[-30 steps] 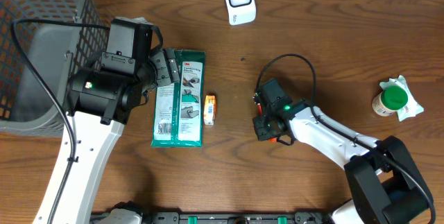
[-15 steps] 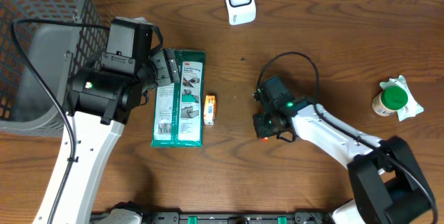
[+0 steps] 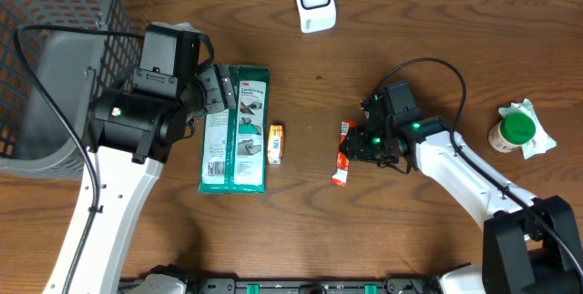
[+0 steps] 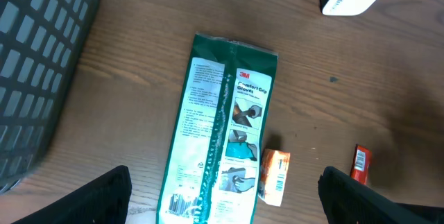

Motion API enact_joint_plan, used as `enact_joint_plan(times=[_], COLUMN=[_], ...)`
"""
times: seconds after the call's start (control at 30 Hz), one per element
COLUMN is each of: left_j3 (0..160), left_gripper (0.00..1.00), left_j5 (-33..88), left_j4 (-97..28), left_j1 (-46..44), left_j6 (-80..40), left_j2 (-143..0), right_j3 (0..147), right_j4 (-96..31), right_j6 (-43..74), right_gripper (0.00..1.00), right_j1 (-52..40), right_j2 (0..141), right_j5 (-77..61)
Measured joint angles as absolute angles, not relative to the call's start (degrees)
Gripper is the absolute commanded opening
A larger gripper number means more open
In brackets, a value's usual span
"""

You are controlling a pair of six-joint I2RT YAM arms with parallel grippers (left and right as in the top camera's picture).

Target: Scan the item barcode

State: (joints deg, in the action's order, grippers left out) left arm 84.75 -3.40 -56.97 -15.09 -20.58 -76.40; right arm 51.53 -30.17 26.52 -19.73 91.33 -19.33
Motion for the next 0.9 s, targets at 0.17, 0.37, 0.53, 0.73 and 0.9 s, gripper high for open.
enact_joint_plan(times=[0.17,0.37,0.53,0.73,0.9], left_j3=[84.7,84.8,84.8,84.8,84.8], left_gripper=[0.86,0.87,0.86,0.86,0.87], left_j5=[-3.4,-3.4,-3.4,-3.4,-3.4], left_j4=[-57.0,-57.0,-57.0,-57.0,-57.0], left_j1=[-15.1,-15.1,-15.1,-15.1,-15.1], left_j6=[-20.6,-20.6,-20.6,-20.6,-20.6], left_j2=[-76.4,-76.4,-76.4,-76.4,-76.4], right_j3=[51.5,51.5,51.5,51.5,52.9], right_j4=[-30.1,-30.6,-30.9,-31.0,-29.9], right_j6=[30.4,35.9,39.3,42.0,43.0], right_gripper=[0.34,0.32,0.32,0.31,0.08], right_j1=[-22.6,-29.2,-32.9,-33.7,-33.8], right_j2=[91.4,91.6,93.2,97.8,99.8], right_j5=[-15.9,-8.7,-3.1,-0.4,0.4])
